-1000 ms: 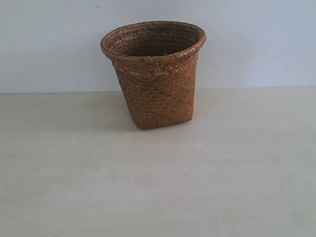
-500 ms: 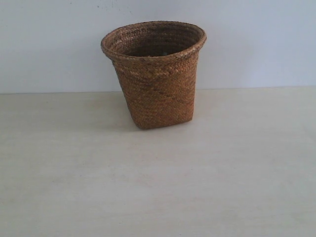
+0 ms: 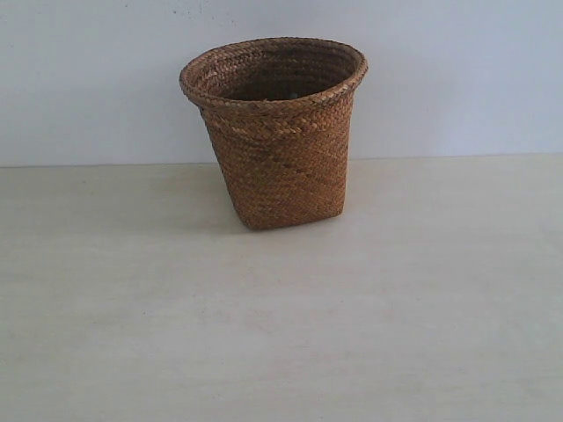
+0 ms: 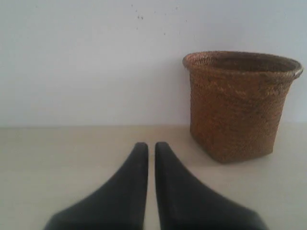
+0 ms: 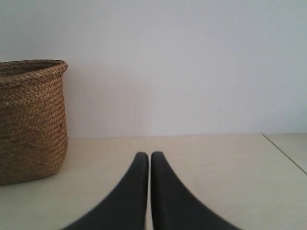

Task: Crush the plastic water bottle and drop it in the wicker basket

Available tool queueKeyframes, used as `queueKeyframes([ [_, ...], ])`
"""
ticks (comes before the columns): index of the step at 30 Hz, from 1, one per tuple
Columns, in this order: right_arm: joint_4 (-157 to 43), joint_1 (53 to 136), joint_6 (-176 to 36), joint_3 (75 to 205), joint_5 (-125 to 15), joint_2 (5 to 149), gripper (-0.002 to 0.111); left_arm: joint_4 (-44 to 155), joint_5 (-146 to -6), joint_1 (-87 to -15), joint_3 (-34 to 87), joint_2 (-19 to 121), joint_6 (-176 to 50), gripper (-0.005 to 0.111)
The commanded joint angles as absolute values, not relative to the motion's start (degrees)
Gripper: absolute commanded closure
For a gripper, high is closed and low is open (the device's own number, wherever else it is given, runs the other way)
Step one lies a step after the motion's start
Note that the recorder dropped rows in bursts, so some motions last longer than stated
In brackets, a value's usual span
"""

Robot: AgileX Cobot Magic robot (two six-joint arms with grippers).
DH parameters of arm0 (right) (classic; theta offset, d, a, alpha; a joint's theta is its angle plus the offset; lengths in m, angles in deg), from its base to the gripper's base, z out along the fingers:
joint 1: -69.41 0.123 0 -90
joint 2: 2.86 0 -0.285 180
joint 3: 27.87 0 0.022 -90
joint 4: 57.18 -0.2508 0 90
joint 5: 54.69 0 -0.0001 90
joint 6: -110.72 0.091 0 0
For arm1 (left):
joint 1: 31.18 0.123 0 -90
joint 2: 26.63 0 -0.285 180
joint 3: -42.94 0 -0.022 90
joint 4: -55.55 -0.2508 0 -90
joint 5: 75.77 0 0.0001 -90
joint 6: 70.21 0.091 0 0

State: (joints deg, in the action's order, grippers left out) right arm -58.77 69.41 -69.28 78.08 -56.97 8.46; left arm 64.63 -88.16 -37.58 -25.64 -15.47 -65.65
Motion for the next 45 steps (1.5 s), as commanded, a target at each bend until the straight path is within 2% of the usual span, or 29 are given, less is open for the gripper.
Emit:
queueKeyframes([
  [1,-58.41,69.41,-69.28,77.94,-56.45,8.17,0.108,62.00,-88.27,-37.75,-28.77,-17.91,-68.27,0.102],
  [14,-58.41,69.41,-69.28,77.94,-56.40,8.17,0.108,61.91,-87.59,-34.86,-34.28,-18.84,-68.78,0.102],
  [19,-58.41,69.41,-69.28,77.94,-56.40,8.17,0.108,61.91,-87.06,-34.43,-34.28,-18.84,-70.21,0.102],
  [23,-58.41,69.41,-69.28,77.94,-56.40,8.17,0.108,59.67,-92.25,-34.43,-34.28,-18.84,-70.21,0.102],
  [45,-58.41,69.41,-69.28,77.94,-56.40,8.17,0.108,58.62,-92.07,-34.43,-34.28,-18.84,-70.21,0.102],
])
